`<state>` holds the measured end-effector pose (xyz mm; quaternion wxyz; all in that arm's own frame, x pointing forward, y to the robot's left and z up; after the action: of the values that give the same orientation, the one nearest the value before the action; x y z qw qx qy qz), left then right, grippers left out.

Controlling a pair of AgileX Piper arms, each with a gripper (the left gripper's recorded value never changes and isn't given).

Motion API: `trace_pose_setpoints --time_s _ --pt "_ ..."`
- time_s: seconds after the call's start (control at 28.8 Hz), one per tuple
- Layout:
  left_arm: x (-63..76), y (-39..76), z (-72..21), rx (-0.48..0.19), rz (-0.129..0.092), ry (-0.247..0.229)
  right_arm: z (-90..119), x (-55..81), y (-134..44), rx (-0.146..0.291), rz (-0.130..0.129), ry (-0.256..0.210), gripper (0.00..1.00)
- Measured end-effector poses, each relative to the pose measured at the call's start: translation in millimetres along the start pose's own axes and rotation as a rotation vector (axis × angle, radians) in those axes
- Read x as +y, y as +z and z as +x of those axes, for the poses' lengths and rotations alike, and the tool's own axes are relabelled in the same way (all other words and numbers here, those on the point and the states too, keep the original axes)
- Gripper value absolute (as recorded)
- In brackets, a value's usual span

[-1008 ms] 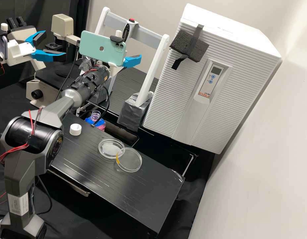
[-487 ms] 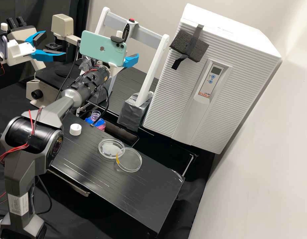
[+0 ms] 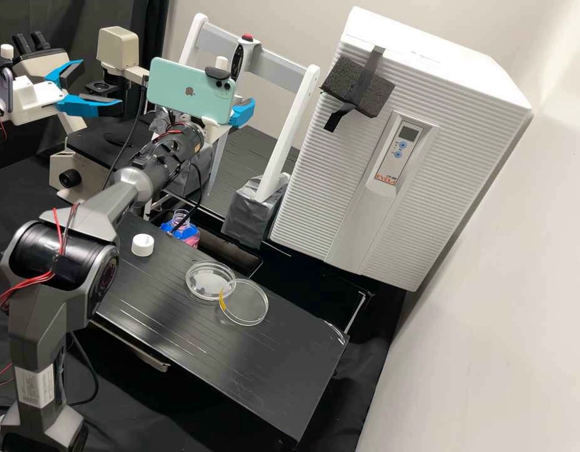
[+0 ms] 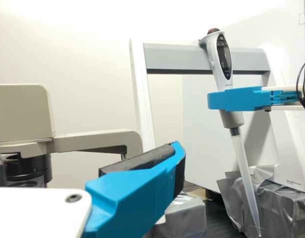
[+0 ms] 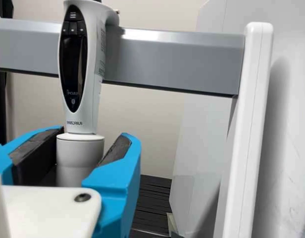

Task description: Use the pipette

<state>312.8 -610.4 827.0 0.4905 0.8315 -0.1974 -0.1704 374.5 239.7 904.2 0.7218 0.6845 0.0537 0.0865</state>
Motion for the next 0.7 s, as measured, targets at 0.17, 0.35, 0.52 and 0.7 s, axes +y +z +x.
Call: trace_pose_setpoints --time_s 0.17,0.35,0.52,0.7 --pt "-0.1 -1.6 -0.4 0.005 0.001 -0.001 -0.4 -2.3 -2.7 0.006 -0.013 -0.006 0.00" --pt "-2.4 -2.4 -1.9 0.007 -0.006 -0.009 -0.6 -3.2 -3.6 0.007 -0.004 -0.008 0.00" --pt "-1.9 -2.9 -2.1 0.008 -0.004 -0.008 -0.6 -3.2 -3.6 0.007 -0.004 -0.008 0.00" --pt "-1.9 -2.9 -2.1 0.008 -0.004 -0.008 -0.6 -3.2 -3.6 0.007 -0.003 -0.008 0.00"
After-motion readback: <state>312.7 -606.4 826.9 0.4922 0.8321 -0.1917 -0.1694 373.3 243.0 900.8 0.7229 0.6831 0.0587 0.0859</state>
